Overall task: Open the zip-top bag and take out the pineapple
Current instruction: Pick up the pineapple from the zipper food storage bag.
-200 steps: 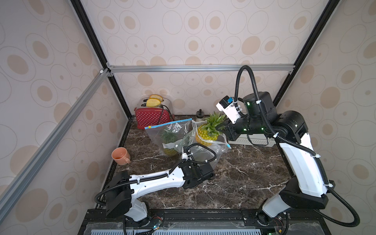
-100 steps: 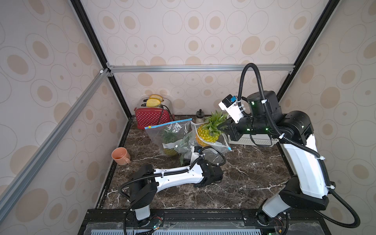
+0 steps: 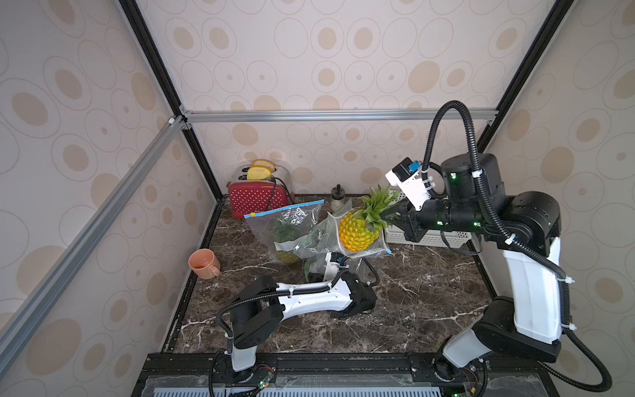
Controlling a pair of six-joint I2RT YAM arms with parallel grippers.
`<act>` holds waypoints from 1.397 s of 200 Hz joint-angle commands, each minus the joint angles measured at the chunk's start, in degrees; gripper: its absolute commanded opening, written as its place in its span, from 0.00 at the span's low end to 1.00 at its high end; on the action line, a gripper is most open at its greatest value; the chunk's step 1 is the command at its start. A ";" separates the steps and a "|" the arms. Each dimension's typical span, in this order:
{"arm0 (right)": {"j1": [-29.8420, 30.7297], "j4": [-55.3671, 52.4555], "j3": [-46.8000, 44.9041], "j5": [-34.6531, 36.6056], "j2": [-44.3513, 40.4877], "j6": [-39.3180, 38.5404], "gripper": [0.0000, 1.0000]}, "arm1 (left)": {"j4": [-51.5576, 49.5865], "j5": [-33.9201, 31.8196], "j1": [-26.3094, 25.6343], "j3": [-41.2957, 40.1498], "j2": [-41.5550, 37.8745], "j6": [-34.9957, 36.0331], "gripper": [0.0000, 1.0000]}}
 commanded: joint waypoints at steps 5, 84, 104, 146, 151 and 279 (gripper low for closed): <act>-0.16 5.11 1.97 2.99 -3.00 -1.73 0.00 | -1.23 4.03 -0.52 -2.83 1.39 -0.40 0.00; -0.30 4.76 0.48 2.21 -5.68 -1.57 0.00 | -0.26 5.28 -0.24 -3.57 4.42 -2.21 0.00; -0.30 4.52 0.45 1.99 -5.96 -1.55 0.00 | -1.64 4.86 -0.09 -3.26 5.64 -4.99 0.27; -0.36 4.05 -0.96 0.69 -5.99 -1.39 0.00 | -3.68 3.14 -0.81 -2.89 2.93 -9.62 0.88; -0.35 4.16 -1.21 0.60 -5.99 -1.34 0.00 | -3.60 2.88 -1.09 -3.20 1.99 -9.87 0.89; -0.42 1.04 -8.44 0.27 -8.35 -4.31 0.00 | 37.88 5.22 -14.48 -26.41 -55.60 9.90 0.92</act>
